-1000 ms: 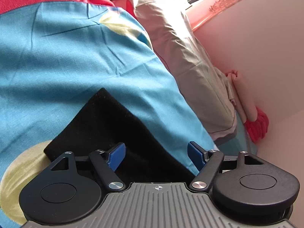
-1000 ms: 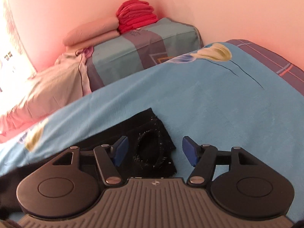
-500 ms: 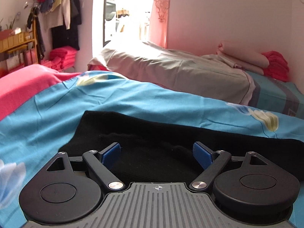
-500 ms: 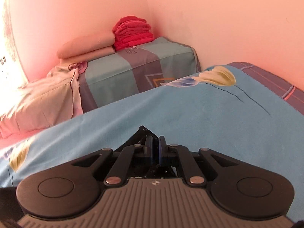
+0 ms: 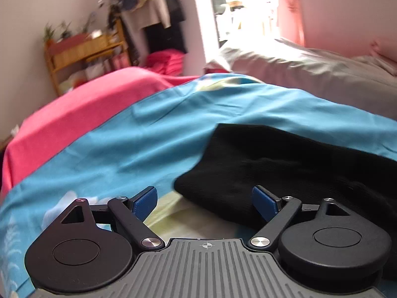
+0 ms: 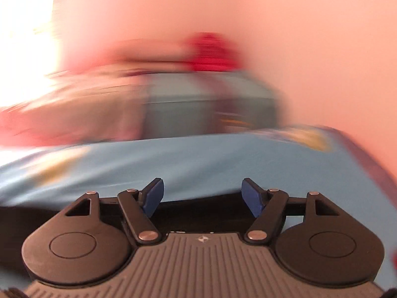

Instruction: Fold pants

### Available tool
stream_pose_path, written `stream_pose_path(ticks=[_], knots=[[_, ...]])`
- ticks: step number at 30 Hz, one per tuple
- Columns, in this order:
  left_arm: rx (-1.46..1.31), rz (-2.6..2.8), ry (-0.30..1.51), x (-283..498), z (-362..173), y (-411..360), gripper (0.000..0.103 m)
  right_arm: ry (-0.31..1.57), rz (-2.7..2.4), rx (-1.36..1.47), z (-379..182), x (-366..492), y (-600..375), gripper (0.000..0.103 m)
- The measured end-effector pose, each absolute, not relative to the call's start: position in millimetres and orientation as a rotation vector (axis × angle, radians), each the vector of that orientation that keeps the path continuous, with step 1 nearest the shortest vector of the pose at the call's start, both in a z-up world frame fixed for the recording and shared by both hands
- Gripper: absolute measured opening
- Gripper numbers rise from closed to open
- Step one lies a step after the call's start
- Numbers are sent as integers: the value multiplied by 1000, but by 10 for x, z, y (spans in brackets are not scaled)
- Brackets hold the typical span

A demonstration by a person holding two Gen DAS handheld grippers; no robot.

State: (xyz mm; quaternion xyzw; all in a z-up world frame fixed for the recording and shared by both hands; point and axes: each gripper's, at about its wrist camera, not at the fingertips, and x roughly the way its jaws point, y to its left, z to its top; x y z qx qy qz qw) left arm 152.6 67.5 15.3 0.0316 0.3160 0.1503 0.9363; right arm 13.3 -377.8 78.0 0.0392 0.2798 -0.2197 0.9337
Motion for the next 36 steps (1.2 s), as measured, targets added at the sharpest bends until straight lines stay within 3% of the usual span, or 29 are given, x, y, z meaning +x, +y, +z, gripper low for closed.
stream_pose_path(ticks=[7,16,17,18,19,22,26,28,29,30,36], knots=[[-170,460,742,1660,88,1446,103,594,192,-226,681,1168,-1547,71],[-302,454,750,1591,78,1686,103,578,384,-397,360,2264,168,72],[-307,451,755,1593,69,1686,103,600,381,-418,234,2337,208,67],[-307,449,756,1596,68,1689,103,632,377,-439,151,2383,277,27],[-307,446,754,1597,79,1696,103,634,373,-459,122,2364,331,6],[-315,438,738,1570,99,1687,103,474,377,-407,195,2221,194,6],[-254,425,753,1617,67,1581,103,694,331,-292,42,2607,28,24],[-237,420,765,1642,41,1556,103,650,317,-217,197,2448,-164,43],[-234,421,762,1641,40,1551,103,626,311,-181,279,2330,-282,61],[-232,423,756,1636,47,1545,103,598,296,-138,366,2182,-433,72],[-166,389,735,1628,163,1367,103,587,271,140,572,1316,-1607,79]])
